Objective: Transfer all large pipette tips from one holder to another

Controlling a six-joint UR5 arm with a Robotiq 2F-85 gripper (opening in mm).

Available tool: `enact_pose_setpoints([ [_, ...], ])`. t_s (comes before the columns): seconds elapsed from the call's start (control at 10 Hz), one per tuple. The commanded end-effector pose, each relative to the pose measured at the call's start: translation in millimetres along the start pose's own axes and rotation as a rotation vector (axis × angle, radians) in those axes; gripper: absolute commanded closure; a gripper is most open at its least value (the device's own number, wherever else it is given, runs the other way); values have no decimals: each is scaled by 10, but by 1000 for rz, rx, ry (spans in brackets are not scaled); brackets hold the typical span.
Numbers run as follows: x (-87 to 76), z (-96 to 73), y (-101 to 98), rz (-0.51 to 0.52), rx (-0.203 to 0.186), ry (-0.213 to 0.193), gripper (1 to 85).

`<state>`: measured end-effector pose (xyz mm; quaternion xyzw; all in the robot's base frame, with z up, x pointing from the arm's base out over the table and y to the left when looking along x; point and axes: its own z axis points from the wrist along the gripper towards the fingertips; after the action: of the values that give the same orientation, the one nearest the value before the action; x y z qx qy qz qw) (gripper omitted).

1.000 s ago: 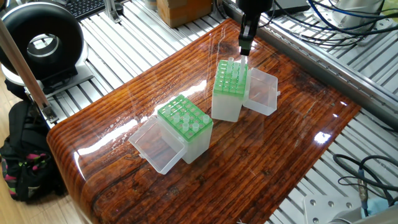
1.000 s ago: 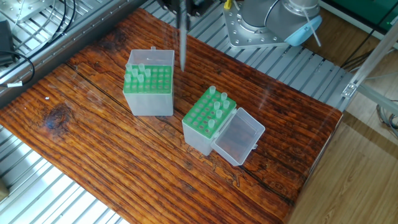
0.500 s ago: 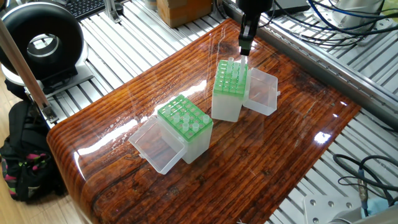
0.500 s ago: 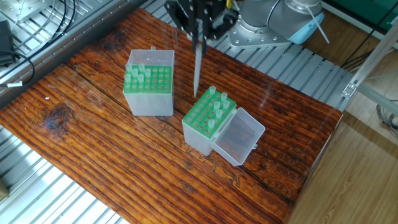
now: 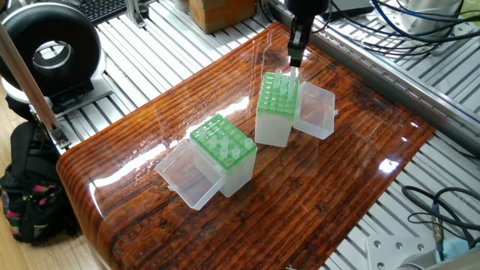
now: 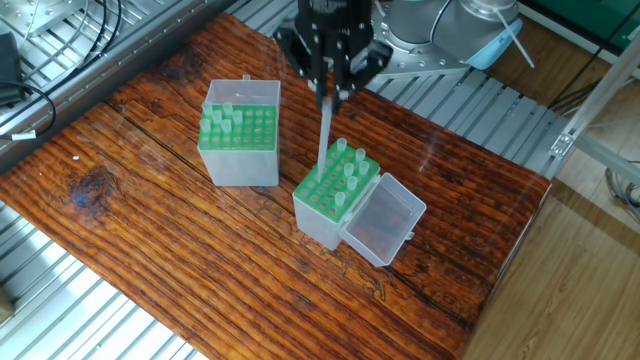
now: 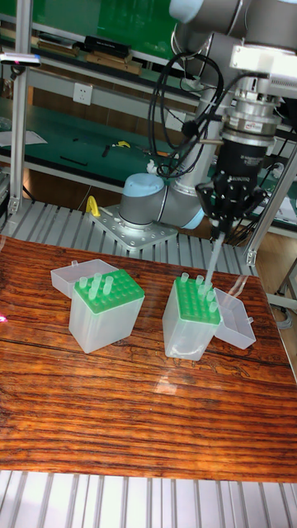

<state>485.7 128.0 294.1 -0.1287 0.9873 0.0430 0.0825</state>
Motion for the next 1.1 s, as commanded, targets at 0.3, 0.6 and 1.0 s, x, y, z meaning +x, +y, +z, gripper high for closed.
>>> enact_pose_setpoints([
  [0.3,23,128,95,23,-5,29,647],
  [0.6,154,123,89,26,-2,77,647],
  [1.0,165,148,138,30,-12,81,647],
])
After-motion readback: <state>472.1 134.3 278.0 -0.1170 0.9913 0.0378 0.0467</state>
